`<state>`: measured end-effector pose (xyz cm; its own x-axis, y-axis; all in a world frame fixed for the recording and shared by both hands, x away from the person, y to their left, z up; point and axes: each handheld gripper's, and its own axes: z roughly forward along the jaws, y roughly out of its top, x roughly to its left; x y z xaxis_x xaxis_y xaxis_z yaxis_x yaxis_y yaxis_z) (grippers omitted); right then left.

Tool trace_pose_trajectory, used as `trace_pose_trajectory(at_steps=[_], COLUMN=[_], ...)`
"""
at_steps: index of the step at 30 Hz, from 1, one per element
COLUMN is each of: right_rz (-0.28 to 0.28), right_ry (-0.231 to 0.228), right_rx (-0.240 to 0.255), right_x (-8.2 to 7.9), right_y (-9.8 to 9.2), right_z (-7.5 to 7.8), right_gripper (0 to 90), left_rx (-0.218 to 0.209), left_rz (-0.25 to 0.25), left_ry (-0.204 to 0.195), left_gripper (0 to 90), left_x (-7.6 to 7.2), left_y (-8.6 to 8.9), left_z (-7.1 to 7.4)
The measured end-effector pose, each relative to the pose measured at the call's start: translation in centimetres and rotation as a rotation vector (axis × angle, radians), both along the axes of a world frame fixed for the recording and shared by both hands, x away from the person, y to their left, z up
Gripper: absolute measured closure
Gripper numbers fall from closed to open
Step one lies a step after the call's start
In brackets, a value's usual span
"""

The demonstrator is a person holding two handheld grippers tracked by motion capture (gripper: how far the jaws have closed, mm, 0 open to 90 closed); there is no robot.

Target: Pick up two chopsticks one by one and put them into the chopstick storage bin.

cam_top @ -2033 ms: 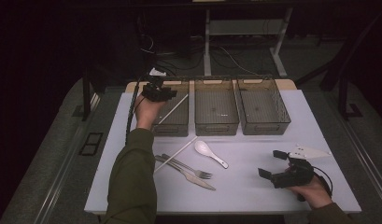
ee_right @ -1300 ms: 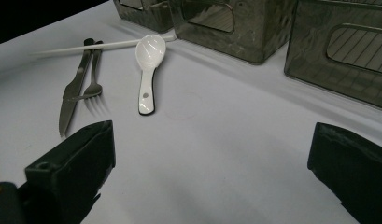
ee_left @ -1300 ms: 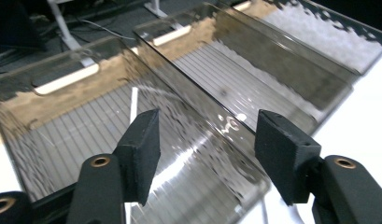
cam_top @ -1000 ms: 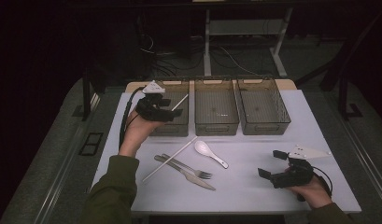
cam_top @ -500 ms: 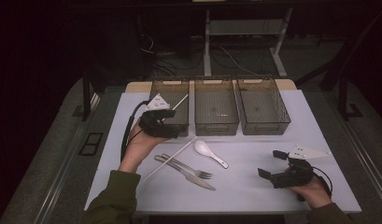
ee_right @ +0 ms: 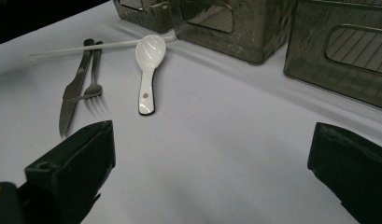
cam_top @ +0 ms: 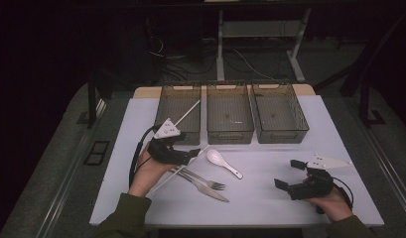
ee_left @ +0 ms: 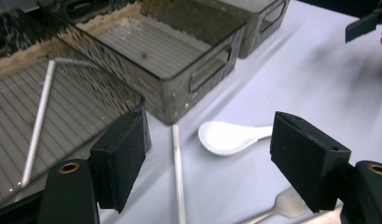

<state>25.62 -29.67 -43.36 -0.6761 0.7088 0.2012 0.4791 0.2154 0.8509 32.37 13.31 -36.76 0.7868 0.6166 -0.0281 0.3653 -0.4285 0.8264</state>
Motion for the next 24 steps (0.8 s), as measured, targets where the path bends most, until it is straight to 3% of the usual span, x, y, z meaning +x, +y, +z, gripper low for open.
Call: trace_pose_trajectory(at_steps=[11,16,24], right_rz=[-0.003,-0.006,-0.008], right_ry=[0.000,-0.002,-0.006], right_rx=[-0.002,-0.005,-0.003], right_x=[0.1,0.0,-0.1], right_y=[0.0,-0.1,-0.2], right_z=[0.0,0.0,0.1], right_gripper=[0.9,0.9,0.9], left_rx=[0.014,0.017,0.079], left_rz=[0.015,0.014,-0.007], left_ry=[0.022,0.054,0.106], left_gripper=[26.9,28.4,36.7], left_x=[-1.9,-2.4,-2.1], left_y=[1.2,1.6,1.1], left_z=[-3.1,-4.5,-5.9])
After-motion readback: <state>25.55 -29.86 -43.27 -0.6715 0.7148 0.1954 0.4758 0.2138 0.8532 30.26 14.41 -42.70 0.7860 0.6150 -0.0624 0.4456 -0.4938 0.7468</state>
